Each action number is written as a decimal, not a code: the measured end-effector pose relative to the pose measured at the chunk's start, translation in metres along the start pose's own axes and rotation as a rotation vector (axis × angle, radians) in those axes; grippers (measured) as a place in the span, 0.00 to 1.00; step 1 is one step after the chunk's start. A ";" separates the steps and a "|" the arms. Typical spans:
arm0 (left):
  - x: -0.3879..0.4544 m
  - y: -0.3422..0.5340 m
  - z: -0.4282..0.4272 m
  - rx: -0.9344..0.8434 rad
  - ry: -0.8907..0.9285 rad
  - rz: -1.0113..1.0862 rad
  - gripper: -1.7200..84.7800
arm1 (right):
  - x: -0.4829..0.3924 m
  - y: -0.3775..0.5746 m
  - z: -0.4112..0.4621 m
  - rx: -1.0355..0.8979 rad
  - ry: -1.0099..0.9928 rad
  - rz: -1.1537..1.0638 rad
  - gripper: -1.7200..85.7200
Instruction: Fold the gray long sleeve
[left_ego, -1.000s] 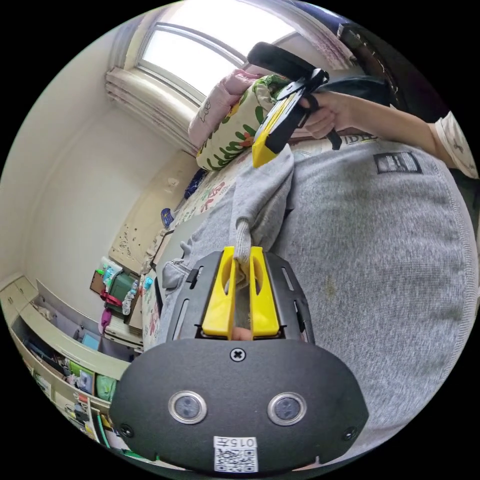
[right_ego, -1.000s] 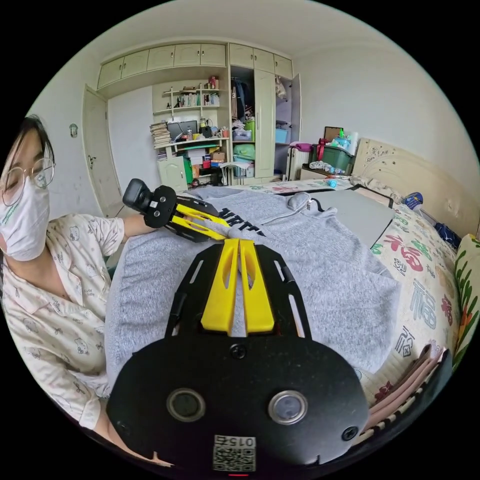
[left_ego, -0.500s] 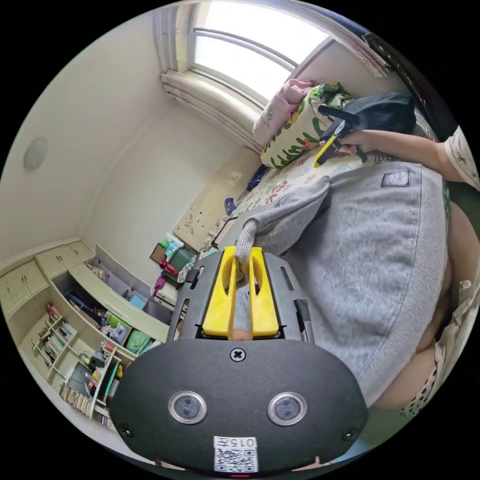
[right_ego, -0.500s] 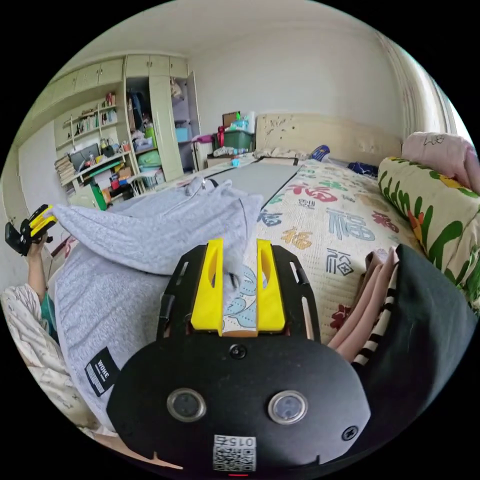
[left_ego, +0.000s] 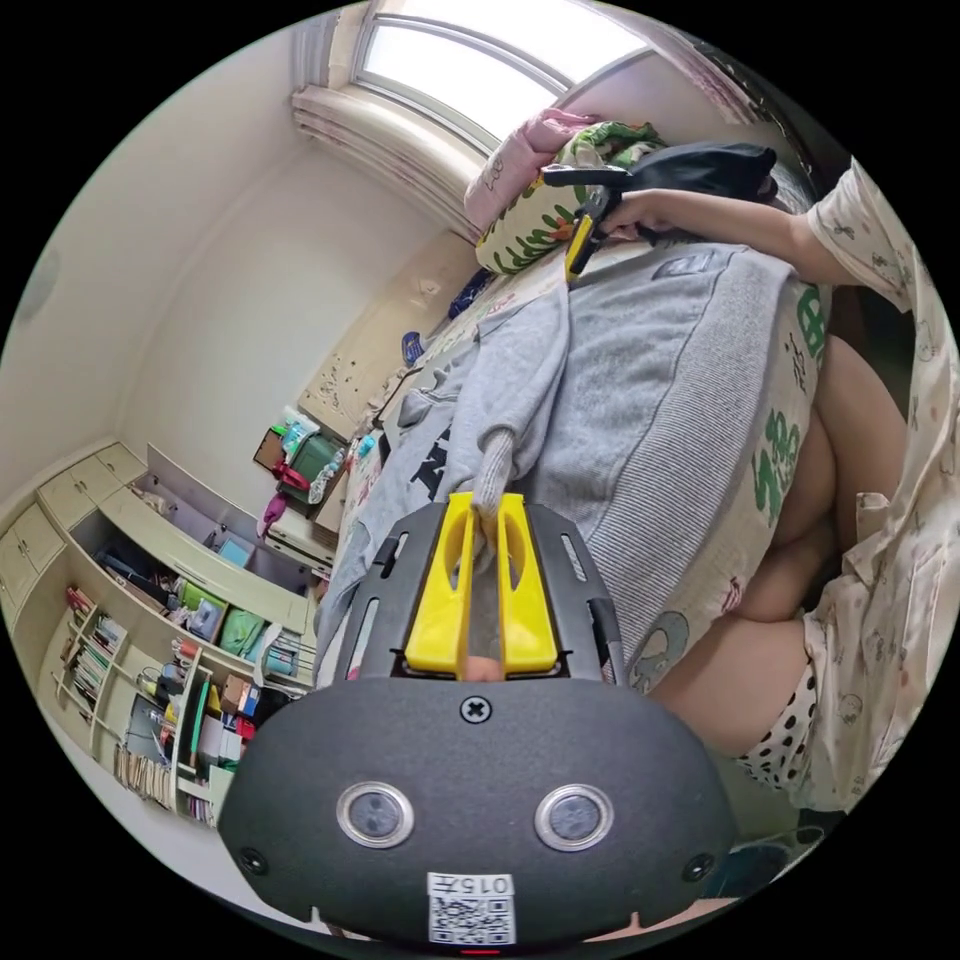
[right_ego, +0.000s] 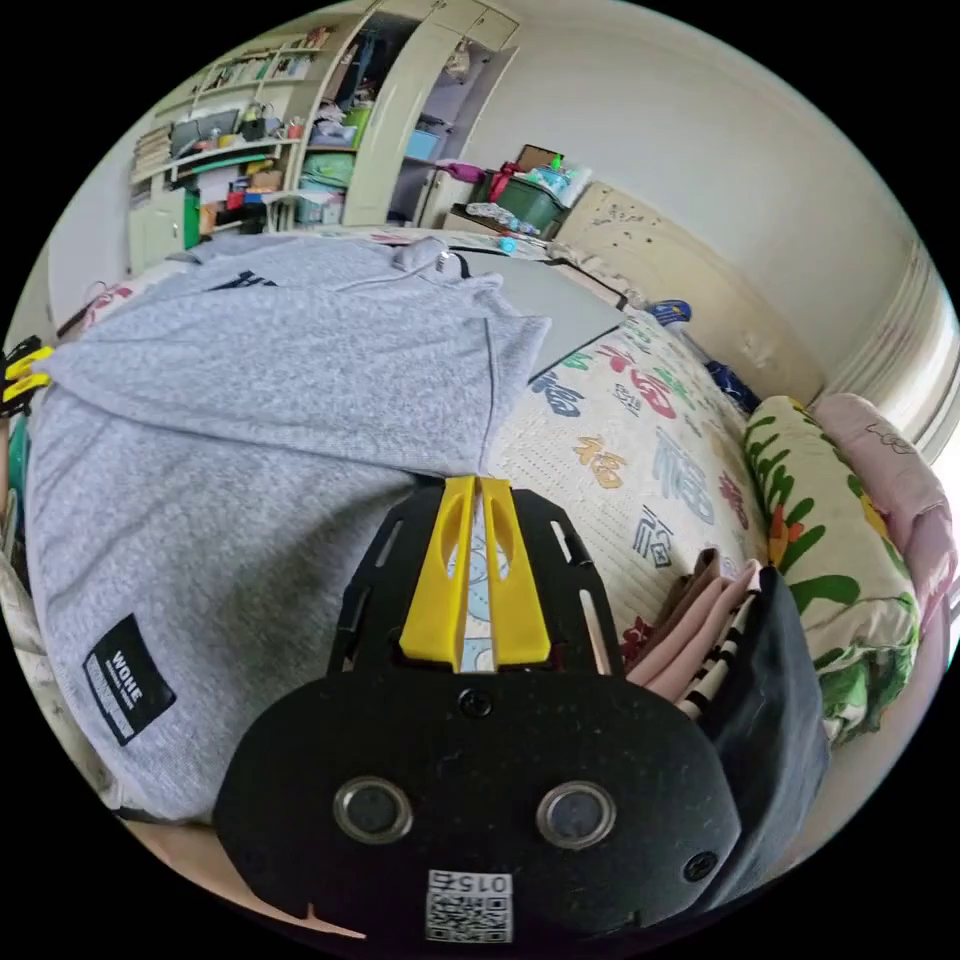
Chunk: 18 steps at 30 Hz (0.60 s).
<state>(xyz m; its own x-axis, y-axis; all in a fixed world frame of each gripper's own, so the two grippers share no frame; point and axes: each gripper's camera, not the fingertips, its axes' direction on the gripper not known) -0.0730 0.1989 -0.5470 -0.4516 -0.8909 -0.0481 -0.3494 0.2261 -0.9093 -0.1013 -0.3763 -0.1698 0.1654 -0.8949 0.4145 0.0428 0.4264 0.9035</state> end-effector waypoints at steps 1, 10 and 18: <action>0.010 0.008 0.008 -0.019 0.006 0.017 0.04 | 0.005 0.010 0.003 0.000 -0.039 0.022 0.03; -0.019 0.107 0.001 0.079 0.202 -0.309 0.05 | 0.010 0.087 -0.051 0.164 -0.002 0.199 0.01; -0.088 0.155 0.171 0.031 0.512 -0.694 0.14 | -0.183 0.133 -0.180 0.631 -0.456 -0.494 0.07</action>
<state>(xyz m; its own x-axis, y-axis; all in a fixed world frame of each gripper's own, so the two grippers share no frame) 0.0529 0.2454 -0.7547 -0.4611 -0.5348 0.7081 -0.6644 -0.3209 -0.6750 0.0518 -0.1322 -0.1456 -0.1385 -0.9785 -0.1526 -0.5624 -0.0492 0.8254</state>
